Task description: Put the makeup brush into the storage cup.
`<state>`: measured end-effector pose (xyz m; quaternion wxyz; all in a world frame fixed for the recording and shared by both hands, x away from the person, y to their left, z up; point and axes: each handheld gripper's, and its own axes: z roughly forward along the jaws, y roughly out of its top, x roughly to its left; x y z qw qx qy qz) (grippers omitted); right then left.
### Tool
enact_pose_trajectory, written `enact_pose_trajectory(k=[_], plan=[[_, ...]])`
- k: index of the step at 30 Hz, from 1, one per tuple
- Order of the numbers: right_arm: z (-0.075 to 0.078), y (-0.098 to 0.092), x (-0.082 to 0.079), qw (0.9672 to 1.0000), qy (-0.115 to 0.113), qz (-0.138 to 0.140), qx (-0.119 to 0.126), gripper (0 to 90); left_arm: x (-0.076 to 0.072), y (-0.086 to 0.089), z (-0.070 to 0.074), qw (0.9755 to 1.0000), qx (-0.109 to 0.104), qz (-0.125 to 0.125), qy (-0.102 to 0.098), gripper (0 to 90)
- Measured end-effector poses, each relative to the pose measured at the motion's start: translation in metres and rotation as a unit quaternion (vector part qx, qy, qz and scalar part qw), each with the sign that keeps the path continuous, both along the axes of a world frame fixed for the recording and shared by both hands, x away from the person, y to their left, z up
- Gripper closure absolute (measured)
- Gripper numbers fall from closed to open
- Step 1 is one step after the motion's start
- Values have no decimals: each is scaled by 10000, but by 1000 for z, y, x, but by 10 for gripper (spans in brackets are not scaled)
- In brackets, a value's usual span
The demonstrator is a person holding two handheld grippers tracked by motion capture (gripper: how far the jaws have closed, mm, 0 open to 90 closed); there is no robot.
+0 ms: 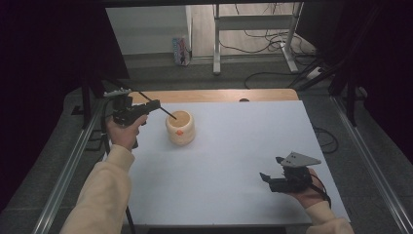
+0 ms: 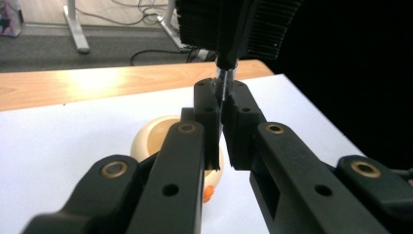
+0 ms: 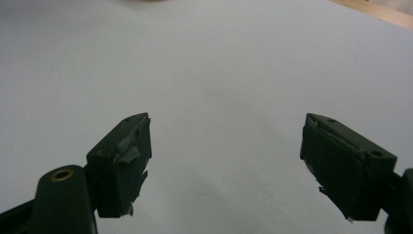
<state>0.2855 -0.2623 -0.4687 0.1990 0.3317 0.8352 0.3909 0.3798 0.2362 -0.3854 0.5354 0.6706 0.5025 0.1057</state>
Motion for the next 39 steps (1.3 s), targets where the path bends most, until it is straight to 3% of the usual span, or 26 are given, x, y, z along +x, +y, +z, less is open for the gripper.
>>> enact_pose_trajectory(k=[19, 31, 39], plan=[[-1, -1, 0, 10000, -6, -1, -40, 188, 25, -21, -21, 9983, 539, 62, 231, 855], [0, 1, 0, 10000, 12, 10, -1, 188, 32, -31, -33, 9968, 706, -22, 368, 853], [2, 1, -1, 10000, 15, 12, 50, 189, 35, -35, -35, 9967, 709, -51, 390, 851]])
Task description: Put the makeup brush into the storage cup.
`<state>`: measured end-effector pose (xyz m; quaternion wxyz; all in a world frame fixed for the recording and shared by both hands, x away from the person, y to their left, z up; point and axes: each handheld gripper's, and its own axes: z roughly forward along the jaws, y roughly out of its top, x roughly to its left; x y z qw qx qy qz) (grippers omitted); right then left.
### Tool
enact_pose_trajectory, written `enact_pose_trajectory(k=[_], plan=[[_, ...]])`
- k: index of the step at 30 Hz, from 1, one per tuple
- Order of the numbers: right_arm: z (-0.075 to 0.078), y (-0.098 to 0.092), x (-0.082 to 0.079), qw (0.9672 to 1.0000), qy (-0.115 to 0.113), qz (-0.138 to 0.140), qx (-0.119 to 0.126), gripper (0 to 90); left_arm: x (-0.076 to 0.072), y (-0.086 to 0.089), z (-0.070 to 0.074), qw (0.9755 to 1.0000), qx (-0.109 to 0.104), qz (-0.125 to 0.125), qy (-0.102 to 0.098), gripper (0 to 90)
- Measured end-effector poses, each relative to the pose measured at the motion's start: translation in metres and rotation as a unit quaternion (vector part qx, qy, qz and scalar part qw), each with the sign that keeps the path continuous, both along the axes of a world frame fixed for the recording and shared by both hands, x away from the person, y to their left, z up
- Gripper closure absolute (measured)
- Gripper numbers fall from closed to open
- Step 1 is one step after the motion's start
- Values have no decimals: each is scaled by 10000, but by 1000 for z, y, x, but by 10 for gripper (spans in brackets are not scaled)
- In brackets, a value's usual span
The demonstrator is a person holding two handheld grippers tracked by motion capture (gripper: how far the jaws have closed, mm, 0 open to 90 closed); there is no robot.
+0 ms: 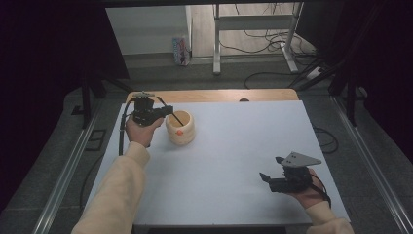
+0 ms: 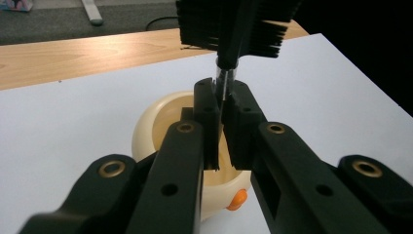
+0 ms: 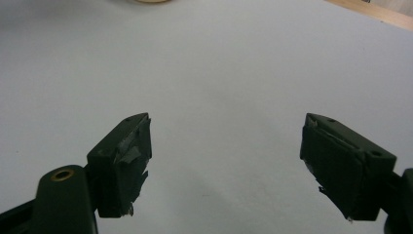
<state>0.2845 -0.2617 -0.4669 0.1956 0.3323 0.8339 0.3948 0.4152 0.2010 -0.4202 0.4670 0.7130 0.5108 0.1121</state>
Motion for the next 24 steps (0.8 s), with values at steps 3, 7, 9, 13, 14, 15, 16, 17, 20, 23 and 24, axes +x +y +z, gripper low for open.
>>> enact_pose_trajectory(k=[3, 7, 9, 13, 14, 15, 16, 17, 20, 23, 24], plan=[[0, 1, 0, 10000, -14, 22, -17, 189, 2, -1, -2, 10000, 37, -52, -46, 841], [0, 1, -1, 10000, -7, 18, -11, 189, 4, -8, -4, 9973, 669, 297, -33, 266], [0, 1, -1, 10000, -15, 15, -1, 189, 4, -7, -5, 9978, 616, 248, 67, 205], [0, 0, 0, 10000, -3, 10, -16, 189, 1, -4, -1, 9990, 387, 205, 28, 166], [0, 1, 0, 10000, -8, 12, -14, 189, -1, -3, 1, 9993, 310, 185, -11, 165], [0, 1, 0, 10000, -13, 21, -20, 189, -1, -3, 2, 9995, 262, 165, -21, 163], [0, 1, 0, 10000, -15, 24, -24, 189, -2, -2, 3, 9997, 224, 132, -25, 161], [0, 1, 0, 10000, -28, 40, -33, 189, -3, -2, 4, 9998, 197, 96, -33, 158], [0, 2, 0, 10000, -31, 45, -42, 189, -6, -1, 5, 9997, 213, 34, -84, 158], [0, 2, -1, 10000, -40, 36, -39, 189, -8, -1, 6, 9997, 199, -33, -105, 160], [0, 2, -1, 10000, -46, 36, -42, 189, -10, -2, 7, 9997, 191, -40, -117, 161]])
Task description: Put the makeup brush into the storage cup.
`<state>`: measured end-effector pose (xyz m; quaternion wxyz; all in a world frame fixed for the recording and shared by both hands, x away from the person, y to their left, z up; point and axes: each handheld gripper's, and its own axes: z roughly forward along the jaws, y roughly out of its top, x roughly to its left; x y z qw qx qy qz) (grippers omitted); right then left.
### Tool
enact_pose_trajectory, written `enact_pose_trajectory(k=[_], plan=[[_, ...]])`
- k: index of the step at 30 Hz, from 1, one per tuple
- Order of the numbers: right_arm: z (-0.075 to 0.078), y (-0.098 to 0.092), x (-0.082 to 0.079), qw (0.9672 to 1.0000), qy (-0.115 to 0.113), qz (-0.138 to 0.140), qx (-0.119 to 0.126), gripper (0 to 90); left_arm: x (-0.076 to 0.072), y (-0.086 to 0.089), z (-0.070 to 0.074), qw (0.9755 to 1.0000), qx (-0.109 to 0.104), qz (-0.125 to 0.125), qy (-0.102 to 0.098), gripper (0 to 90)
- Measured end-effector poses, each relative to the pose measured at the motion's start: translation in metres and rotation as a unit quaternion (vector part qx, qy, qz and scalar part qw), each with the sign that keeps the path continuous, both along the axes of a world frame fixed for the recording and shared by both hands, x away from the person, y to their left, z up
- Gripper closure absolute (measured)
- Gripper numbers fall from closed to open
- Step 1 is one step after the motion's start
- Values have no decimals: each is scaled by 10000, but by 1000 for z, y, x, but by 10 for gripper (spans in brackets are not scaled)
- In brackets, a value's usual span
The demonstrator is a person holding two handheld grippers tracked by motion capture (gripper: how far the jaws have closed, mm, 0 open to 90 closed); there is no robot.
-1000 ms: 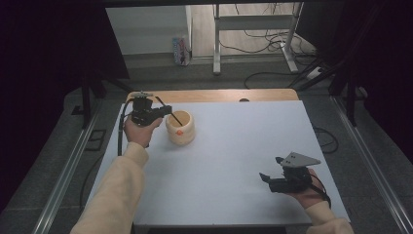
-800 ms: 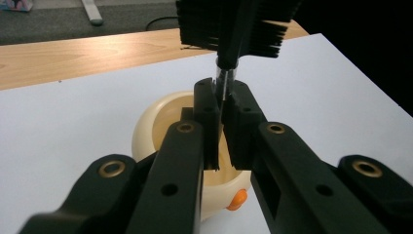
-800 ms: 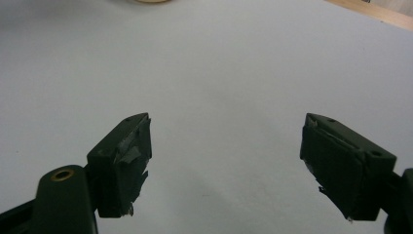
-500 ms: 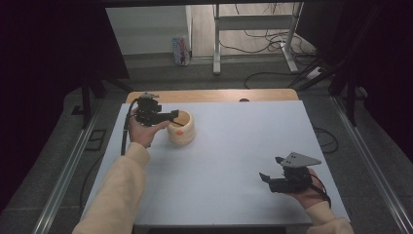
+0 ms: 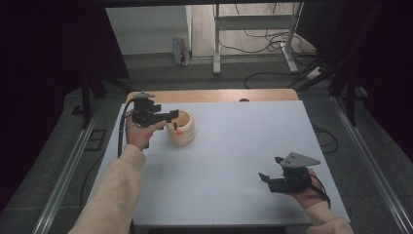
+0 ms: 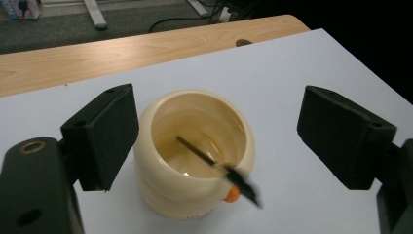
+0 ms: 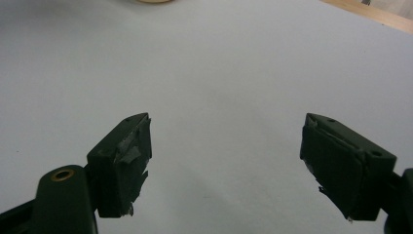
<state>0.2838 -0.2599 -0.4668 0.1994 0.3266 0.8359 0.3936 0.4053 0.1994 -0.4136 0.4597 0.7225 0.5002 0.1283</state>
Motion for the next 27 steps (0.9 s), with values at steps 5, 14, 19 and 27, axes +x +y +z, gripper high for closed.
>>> enact_pose_trajectory(k=[5, 14, 19, 27], plan=[[0, 0, 0, 10000, 4, -3, 0, 189, -7, -3, 7, 9998, 57, -98, -173, 170], [0, 1, 0, 10000, 14, 11, -15, 189, -27, -2, 11, 9987, 265, -303, -302, 184], [-1, 1, 0, 10000, 12, -3, -9, 189, -41, 2, 5, 9977, 519, -297, -315, 182], [-1, 1, 1, 10000, 30, -27, -13, 189, -69, 8, 0, 9959, 707, -430, -370, 172]])
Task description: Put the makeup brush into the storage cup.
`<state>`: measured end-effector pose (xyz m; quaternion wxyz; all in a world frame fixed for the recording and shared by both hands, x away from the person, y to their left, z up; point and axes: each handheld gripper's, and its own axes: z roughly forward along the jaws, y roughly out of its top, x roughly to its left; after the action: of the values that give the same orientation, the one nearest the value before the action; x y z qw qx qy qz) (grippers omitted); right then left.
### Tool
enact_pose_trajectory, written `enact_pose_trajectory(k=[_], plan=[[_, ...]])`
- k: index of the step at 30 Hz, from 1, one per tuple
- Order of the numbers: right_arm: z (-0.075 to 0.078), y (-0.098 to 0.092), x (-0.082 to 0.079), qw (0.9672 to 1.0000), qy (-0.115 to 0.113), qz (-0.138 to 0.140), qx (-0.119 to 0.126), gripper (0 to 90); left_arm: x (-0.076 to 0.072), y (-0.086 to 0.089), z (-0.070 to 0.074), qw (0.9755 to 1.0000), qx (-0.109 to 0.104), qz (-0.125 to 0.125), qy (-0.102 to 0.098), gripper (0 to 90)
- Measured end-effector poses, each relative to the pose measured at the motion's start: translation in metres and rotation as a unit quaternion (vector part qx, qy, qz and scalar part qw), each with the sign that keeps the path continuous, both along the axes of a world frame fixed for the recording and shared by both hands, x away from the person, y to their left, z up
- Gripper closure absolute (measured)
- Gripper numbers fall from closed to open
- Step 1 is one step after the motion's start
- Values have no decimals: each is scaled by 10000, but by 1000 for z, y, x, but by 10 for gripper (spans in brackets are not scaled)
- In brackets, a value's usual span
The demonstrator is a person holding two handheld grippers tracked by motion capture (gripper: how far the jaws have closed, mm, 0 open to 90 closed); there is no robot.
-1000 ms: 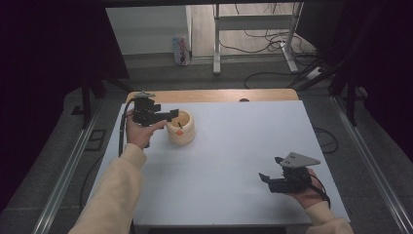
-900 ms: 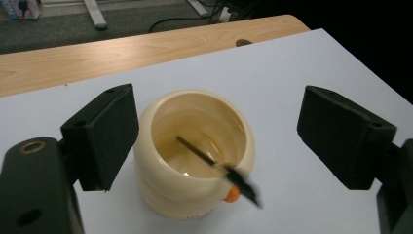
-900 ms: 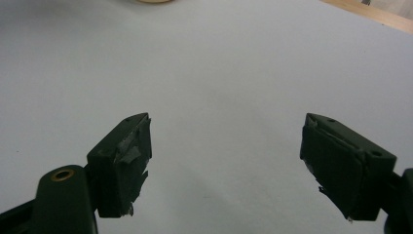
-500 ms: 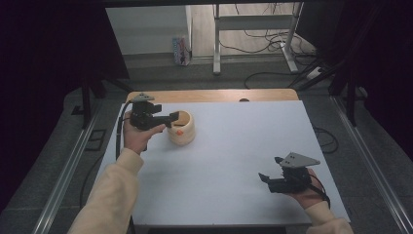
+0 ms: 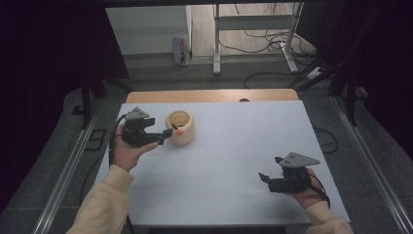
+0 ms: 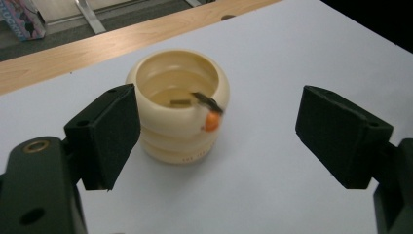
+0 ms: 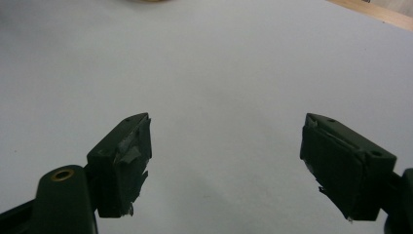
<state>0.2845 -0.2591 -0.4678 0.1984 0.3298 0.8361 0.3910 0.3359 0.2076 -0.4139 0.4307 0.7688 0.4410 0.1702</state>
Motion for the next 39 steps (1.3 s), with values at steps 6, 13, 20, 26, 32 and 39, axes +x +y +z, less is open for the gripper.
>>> enact_pose_trajectory(k=[6, 13, 20, 26, 32, 39], plan=[[0, 0, 0, 10000, -4, -9, -18, 189, -20, 11, -4, 9999, 120, 18, -21, 162], [0, 0, 0, 10000, -3, -10, -34, 189, -42, 23, -18, 9997, 212, 97, 79, 151], [-1, 0, 1, 10000, 3, -29, -38, 189, -62, 34, -35, 9993, 250, 155, 222, 151], [-1, 0, 1, 10000, 13, -61, -14, 189, -74, 36, -47, 9988, 325, 167, 334, 154], [-2, 0, 2, 10000, 22, -70, -40, 188, -81, 36, -61, 9980, 342, 192, 498, 163], [-2, -2, 2, 9999, 33, -97, -71, 188, -88, 32, -70, 9966, 473, 138, 655, 166]])
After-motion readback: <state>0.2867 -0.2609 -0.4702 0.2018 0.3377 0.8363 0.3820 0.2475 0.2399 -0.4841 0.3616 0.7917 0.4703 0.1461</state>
